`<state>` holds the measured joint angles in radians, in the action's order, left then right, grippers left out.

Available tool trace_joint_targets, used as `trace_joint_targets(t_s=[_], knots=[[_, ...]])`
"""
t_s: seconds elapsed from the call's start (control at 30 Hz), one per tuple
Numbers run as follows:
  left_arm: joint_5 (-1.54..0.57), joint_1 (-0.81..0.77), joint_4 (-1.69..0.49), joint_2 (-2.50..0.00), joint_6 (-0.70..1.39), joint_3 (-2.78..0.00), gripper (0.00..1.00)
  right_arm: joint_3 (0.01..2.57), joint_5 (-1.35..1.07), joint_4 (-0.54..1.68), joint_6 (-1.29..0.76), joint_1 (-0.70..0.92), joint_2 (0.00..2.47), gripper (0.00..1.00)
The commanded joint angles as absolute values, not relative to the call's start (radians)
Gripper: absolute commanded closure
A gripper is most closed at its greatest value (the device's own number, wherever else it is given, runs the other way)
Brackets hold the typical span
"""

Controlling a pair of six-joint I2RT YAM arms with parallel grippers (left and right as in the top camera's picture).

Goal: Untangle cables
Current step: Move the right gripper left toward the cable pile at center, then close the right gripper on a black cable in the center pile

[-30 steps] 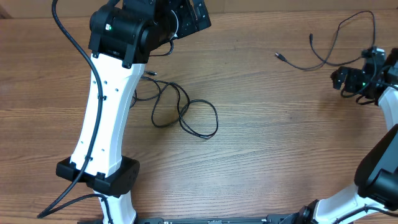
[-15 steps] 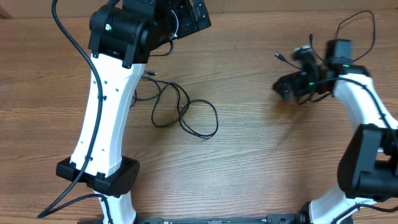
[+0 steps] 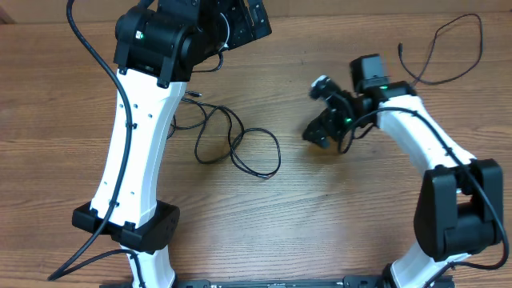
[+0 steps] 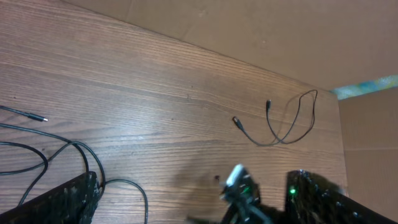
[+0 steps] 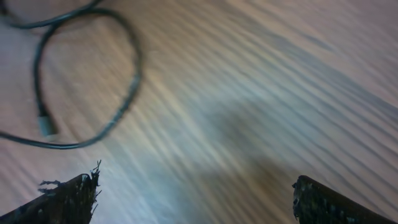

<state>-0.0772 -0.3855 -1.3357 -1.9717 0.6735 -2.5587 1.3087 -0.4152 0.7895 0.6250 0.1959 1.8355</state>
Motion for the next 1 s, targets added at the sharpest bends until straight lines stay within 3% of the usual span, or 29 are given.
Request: trace_joint_targets(t_s=[0.0, 0.37, 0.57, 0.97], knots=[[-0.068, -0.38, -1.335, -1.982, 0.651, -2.56, 0.0, 1.304, -0.431, 0.792, 0.637, 0.266, 1.808, 0.0], [-0.068, -0.38, -1.335, -1.982, 0.651, -2.56, 0.0, 1.304, -0.433, 0.79, 0.624, 0.467, 1.808, 0.0], [-0.068, -0.38, -1.335, -1.982, 0.651, -2.56, 0.0, 1.304, -0.432, 0.722, 0.403, 0.546, 1.808, 0.0], [-0.068, -0.38, -1.335, -1.982, 0.651, -2.56, 0.0, 1.302, -0.387, 0.631, 0.339, 0.673, 1.81, 0.0]])
